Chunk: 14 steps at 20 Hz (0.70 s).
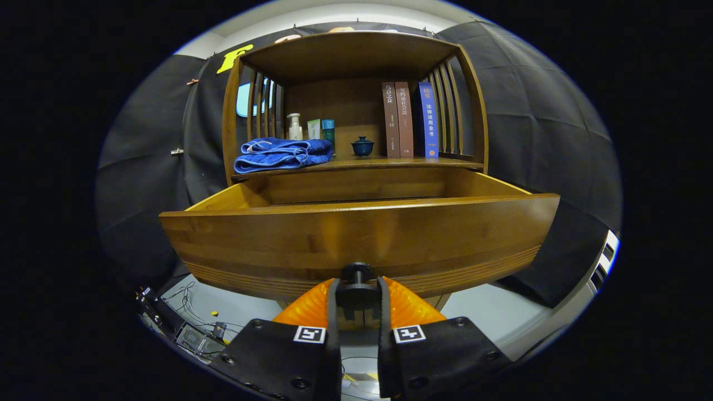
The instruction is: Pull open the drawer, take out the items inside it, and place them on the countertop above the cabinet.
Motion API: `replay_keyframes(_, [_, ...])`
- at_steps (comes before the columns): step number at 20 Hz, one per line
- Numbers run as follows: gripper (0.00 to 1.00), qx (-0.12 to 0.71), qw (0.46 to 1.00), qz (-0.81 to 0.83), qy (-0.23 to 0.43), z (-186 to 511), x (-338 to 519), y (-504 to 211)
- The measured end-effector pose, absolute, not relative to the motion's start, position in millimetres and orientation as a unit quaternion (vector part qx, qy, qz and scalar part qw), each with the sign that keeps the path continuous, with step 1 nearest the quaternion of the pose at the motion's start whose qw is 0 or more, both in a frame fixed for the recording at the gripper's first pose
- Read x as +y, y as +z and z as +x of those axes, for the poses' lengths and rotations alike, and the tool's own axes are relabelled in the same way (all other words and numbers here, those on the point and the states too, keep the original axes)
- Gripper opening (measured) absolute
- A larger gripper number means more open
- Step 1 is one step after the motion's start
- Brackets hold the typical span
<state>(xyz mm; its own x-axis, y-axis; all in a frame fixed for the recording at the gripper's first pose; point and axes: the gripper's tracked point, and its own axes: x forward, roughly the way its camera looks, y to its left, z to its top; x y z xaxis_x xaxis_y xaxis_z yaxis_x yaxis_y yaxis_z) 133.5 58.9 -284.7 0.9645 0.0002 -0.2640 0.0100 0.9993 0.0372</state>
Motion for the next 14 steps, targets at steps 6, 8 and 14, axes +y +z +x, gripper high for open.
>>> replay_keyframes(6, [0.59, 0.147, 0.988, 0.038, 0.004, 132.5, 59.3, -291.0])
replay_keyframes(8, [0.86, 0.152, 0.988, 0.040, 0.003, 130.6, 58.8, -289.0])
replay_keyframes(14, [0.99, 0.141, 0.990, 0.028, -0.001, 112.2, 47.7, -244.3])
